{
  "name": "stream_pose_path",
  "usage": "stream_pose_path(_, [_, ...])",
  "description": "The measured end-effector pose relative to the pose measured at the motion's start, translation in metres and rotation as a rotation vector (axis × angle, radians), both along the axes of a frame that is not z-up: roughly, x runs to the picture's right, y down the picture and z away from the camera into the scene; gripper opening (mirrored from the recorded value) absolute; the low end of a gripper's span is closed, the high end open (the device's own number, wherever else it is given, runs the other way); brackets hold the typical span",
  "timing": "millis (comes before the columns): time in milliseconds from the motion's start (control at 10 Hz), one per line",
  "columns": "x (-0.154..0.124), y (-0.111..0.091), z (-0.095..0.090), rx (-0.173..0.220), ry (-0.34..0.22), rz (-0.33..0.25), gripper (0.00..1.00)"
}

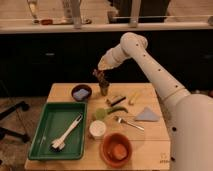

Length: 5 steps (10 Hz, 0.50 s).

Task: Place grapes in metal cup

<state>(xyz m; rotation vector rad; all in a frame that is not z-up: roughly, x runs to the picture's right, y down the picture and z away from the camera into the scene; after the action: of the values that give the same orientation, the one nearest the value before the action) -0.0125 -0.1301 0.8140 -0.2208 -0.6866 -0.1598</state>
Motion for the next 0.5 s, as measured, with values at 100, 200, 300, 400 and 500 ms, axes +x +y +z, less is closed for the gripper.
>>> stream_pose_path(100, [0.004, 0.000, 0.003, -0.005, -0.002, 0.009, 0.00])
stream_pose_path(200, [0.006, 0.001, 0.005, -0.009, -0.003, 0.015, 0.00])
stream_pose_path(300, [0.007, 0.002, 0.007, -0.013, -0.006, 0.021, 0.00])
stream_pose_path(400, [0.010, 0.006, 0.011, -0.020, -0.009, 0.029, 0.00])
stream_pose_path(500, [0.012, 0.008, 0.013, -0.024, -0.012, 0.036, 0.00])
